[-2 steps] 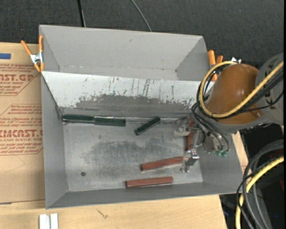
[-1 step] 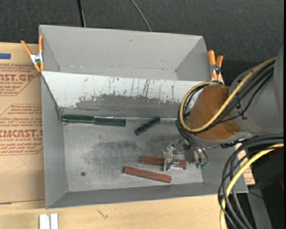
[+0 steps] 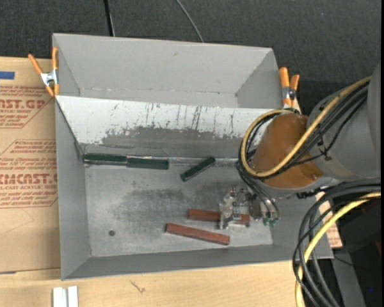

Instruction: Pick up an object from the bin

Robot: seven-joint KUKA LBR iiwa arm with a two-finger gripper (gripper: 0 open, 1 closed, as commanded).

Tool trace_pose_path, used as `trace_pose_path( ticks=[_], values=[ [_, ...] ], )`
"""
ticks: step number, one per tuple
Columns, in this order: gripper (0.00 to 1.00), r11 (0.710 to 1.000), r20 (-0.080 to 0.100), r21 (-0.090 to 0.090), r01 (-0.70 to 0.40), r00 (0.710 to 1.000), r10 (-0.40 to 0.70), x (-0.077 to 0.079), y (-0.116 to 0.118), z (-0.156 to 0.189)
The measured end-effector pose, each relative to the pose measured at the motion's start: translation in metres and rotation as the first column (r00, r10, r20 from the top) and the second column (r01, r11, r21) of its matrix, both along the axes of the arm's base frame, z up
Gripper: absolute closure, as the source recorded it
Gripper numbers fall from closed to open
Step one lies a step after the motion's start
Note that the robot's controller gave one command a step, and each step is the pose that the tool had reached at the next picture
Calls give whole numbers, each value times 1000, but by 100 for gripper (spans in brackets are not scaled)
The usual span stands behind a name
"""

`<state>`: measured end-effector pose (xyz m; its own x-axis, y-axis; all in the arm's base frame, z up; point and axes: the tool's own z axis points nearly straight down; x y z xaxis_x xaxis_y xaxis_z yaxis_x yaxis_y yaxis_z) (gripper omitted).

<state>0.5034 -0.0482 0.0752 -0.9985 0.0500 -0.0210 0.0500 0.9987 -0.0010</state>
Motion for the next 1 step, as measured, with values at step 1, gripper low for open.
trace_pose_path(
  ticks=[1],
  values=[
    [100,1000,-12,3,-26,1000,26,14,42,180]
  ],
)
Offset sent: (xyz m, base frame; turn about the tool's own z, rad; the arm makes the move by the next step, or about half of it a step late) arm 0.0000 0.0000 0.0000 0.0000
